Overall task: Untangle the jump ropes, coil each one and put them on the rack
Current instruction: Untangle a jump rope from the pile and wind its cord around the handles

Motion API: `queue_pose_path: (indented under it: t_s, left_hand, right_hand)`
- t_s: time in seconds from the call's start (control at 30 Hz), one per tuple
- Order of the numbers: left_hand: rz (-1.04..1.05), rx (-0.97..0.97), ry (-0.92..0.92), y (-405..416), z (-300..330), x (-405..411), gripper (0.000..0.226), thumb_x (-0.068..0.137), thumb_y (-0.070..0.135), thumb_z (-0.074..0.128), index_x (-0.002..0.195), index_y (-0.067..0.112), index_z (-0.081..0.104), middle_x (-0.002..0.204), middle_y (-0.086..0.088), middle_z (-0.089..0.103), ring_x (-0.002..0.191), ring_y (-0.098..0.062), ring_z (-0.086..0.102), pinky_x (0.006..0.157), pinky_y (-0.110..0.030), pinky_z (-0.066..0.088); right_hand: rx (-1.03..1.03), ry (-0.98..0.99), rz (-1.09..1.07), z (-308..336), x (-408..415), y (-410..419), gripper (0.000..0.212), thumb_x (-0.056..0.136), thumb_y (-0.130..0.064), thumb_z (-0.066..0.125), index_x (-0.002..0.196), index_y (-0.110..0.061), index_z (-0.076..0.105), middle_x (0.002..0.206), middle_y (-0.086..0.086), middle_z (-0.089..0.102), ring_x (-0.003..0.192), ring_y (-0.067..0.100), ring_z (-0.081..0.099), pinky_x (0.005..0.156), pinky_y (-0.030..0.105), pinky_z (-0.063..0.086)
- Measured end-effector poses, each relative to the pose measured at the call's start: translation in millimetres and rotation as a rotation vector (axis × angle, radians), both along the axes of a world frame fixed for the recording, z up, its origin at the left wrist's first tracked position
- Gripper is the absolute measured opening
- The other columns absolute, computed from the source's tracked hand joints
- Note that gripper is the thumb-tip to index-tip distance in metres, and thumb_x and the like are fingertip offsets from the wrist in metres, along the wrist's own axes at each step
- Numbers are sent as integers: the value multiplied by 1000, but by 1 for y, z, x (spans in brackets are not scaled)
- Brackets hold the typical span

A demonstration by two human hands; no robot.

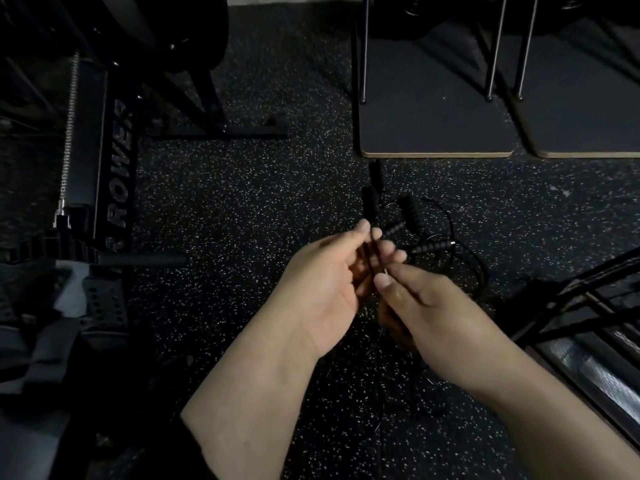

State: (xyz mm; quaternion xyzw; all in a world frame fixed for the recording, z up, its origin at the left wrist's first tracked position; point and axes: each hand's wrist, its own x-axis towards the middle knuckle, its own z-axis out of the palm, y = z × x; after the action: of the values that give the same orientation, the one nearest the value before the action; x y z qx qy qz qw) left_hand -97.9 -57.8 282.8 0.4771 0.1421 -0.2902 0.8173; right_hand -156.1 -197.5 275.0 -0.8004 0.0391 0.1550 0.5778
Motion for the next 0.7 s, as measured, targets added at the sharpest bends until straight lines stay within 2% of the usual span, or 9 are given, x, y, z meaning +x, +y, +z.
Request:
queue_pose_path:
  t_s: [0.07,0.13,0.2,0.27,0.37,0.47,0.53,0.63,0.7]
  left_hand:
    - [9,24,-23,1,1,1,30,106,24,53,119,2,67,73,1,59,72,-15,67,90,-35,48]
    - [-45,134,-137,2,4,1,27,108,22,50,118,6,70,68,3,48,65,-11,57,88,-38,51]
    - [-130,299,-295,4,10,-2,26,108,23,49,114,13,72,67,6,46,60,-8,47,74,-32,48]
    - [-240,441,-417,4,17,-6,24,108,27,49,113,24,72,62,16,51,55,-6,42,67,-30,44]
    - [-365,521,-532,4,27,-14,20,107,31,51,105,26,71,60,17,50,53,-6,38,55,-28,36]
    - [-291,487,-577,8,40,-19,20,106,29,55,97,24,71,63,11,49,55,-9,39,53,-31,31]
    - [-268,571,-643,14,44,-20,22,104,31,58,86,28,70,65,3,54,58,-15,48,61,-33,38]
    - [-356,742,-687,31,40,-24,17,103,35,59,93,31,72,72,9,71,75,-20,67,75,-36,49]
    - [-382,808,-667,43,35,-28,17,103,35,58,97,29,73,81,5,75,87,-22,70,85,-42,52]
  right_hand:
    - [-5,10,49,2,0,-1,28,104,-40,48,93,-24,68,62,-2,62,52,12,50,50,24,42]
    - [50,38,-15,1,0,-5,45,94,-58,50,96,-19,73,82,6,76,71,19,69,72,31,60]
    - [199,74,-153,-2,1,-9,63,86,-71,48,105,-17,76,102,6,78,100,19,73,95,46,59]
    - [405,95,-228,3,3,-9,67,92,-69,41,121,-16,72,118,4,76,115,17,70,102,47,54]
    - [528,64,-292,30,13,-7,48,103,-48,48,120,-10,72,113,13,77,108,22,73,96,38,59]
    - [496,-10,-289,61,30,-2,33,106,-33,52,106,-4,68,107,21,76,101,32,74,93,49,59]
    - [550,-57,-296,89,40,-1,28,110,-29,45,104,-5,58,100,18,78,100,32,76,89,45,59]
    - [627,-109,-410,142,51,-8,26,112,-28,39,105,-8,55,83,11,78,89,30,78,74,39,64]
    - [642,-145,-457,176,53,-14,26,112,-29,39,105,-10,57,76,6,76,86,27,79,70,38,64]
